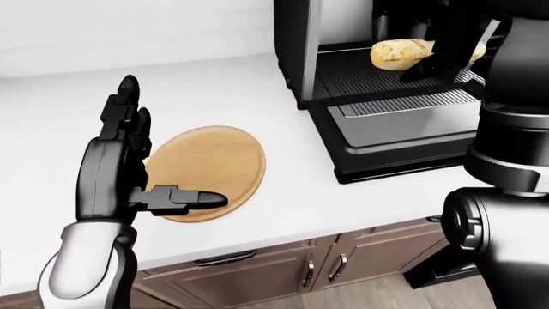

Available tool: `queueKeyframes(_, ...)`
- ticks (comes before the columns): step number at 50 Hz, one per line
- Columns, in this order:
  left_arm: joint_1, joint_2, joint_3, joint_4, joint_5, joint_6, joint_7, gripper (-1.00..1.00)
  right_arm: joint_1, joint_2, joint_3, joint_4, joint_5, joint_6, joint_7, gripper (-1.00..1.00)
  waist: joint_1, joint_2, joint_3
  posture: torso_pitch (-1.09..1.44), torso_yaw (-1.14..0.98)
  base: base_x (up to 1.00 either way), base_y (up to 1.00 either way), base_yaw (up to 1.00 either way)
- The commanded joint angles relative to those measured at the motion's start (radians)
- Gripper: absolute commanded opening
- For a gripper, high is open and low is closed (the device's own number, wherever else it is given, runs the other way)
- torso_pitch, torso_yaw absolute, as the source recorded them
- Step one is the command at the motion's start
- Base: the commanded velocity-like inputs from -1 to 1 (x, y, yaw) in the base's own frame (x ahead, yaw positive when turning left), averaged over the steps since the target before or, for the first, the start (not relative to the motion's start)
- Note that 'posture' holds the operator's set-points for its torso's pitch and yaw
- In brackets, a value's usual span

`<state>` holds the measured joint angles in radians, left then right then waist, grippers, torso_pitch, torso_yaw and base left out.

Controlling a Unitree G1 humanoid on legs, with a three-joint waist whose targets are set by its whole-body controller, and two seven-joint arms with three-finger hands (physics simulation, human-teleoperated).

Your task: Place the baguette on the rack of the toaster oven.

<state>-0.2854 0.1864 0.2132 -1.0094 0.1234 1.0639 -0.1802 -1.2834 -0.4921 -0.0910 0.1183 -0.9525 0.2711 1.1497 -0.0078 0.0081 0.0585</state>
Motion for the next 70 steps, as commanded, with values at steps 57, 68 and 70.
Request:
queueKeyframes(57, -0.025, 0.013, 0.015, -0.024, 0.001, -0.016, 0.001, 1.00, -0.025, 0.003, 0.003, 0.240, 0.018, -0.105, -0.181, -0.59, 0.002, -0.004, -0.036, 0.00, 0.00, 0.00, 0.00, 0.00)
queueKeyframes(68, -0.018, 0.012, 0.016, -0.027, -0.001, -0.019, 0.003, 1.00, -0.018, 0.003, 0.003, 0.233, 0.016, -0.106, -0.173, -0.07, 0.002, -0.005, -0.036, 0.00, 0.00, 0.00, 0.00, 0.00)
queueKeyframes(70, -0.015, 0.011, 0.016, -0.024, -0.001, -0.022, 0.004, 1.00, -0.017, 0.002, 0.002, 0.228, 0.016, -0.105, -0.168, 0.04, 0.003, -0.005, -0.037, 0.00, 0.00, 0.00, 0.00, 0.00)
